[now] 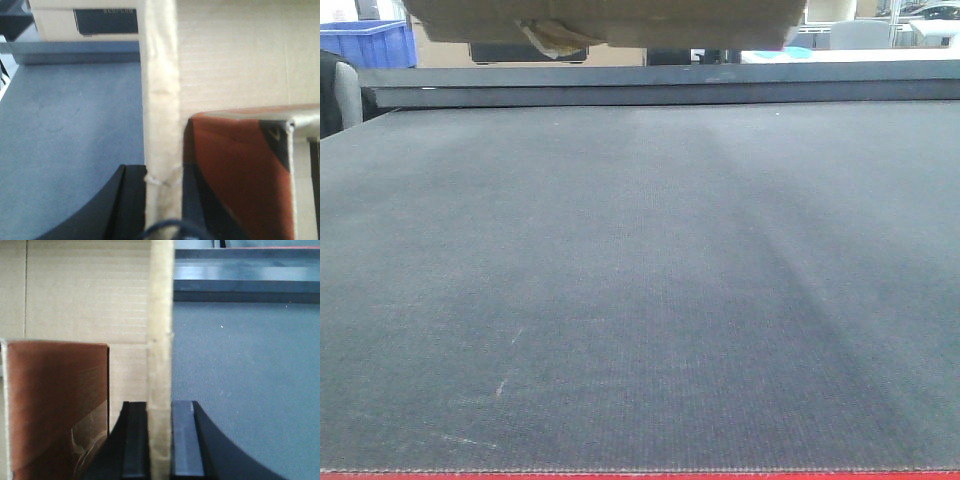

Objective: Stack two boxes on right shelf middle
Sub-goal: 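Lift the two stacked boxes off the table with both grippers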

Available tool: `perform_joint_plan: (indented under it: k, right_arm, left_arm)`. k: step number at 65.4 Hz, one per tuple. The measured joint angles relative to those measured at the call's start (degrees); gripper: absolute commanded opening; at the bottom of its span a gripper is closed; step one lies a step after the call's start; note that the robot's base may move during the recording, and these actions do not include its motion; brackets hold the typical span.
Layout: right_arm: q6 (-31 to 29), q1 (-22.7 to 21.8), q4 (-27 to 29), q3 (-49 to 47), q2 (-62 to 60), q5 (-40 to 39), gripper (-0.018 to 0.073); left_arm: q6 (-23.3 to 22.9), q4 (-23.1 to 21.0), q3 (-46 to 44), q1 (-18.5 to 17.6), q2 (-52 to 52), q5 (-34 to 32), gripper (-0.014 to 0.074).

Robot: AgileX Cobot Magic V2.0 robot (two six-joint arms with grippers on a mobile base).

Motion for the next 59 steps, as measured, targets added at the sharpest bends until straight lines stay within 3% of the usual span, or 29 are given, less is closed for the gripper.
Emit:
perform_joint_plan:
  k: [29,59]
  right_arm:
    - [0.1,0.0,0.2,0.0,0.0,-2.4,-0.0151]
    - [0.1,0.0,0.1,0.0,0.1,-4.9,-0.0151]
  left_arm:
    - [-2.6,-0.5,-0.1,2.1,0.0,-1.6,-0.0111]
    - [-0.6,0.7,-0.2,2.2,-0.1,-2.3,-0.0111]
